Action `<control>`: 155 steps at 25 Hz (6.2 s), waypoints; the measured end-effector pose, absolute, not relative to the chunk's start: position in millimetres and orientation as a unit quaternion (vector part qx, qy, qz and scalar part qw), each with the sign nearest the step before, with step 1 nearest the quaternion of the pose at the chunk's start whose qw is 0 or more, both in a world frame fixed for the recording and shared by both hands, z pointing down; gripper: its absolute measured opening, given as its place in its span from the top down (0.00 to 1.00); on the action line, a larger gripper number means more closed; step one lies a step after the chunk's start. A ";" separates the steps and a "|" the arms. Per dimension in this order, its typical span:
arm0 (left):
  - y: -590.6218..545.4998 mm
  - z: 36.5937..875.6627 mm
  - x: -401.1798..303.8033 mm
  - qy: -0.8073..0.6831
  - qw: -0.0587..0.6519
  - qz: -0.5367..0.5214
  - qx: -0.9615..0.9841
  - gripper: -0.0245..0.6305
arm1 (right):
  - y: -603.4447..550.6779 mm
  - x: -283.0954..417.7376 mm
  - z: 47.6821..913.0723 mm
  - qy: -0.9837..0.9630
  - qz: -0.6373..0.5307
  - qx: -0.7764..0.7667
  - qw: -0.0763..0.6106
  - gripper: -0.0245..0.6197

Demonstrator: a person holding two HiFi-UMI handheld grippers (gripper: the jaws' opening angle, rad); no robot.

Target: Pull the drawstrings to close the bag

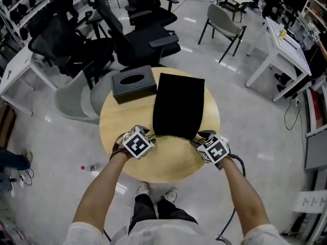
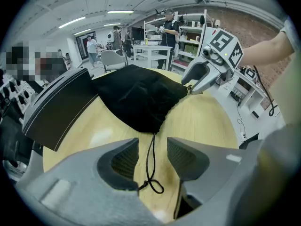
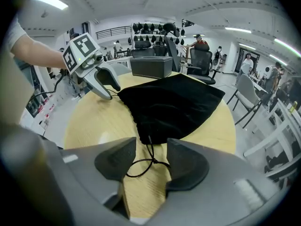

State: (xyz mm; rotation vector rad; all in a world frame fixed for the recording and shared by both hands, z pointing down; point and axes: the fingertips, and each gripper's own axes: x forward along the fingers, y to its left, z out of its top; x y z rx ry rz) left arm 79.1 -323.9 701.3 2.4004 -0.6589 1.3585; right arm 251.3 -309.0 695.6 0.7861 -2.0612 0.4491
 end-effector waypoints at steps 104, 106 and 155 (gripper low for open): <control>-367.8 439.1 118.6 -0.347 -0.050 0.294 0.889 0.95 | -311.9 294.1 452.7 -0.780 0.047 0.556 0.283 0.95; -366.7 430.5 120.7 -0.348 -0.055 0.288 0.891 0.95 | -308.7 295.6 443.3 -0.778 0.040 0.562 0.278 0.95; -356.4 258.9 130.6 -0.420 -0.115 0.105 0.894 0.96 | -282.0 328.0 258.1 -0.698 -0.124 0.696 0.117 0.95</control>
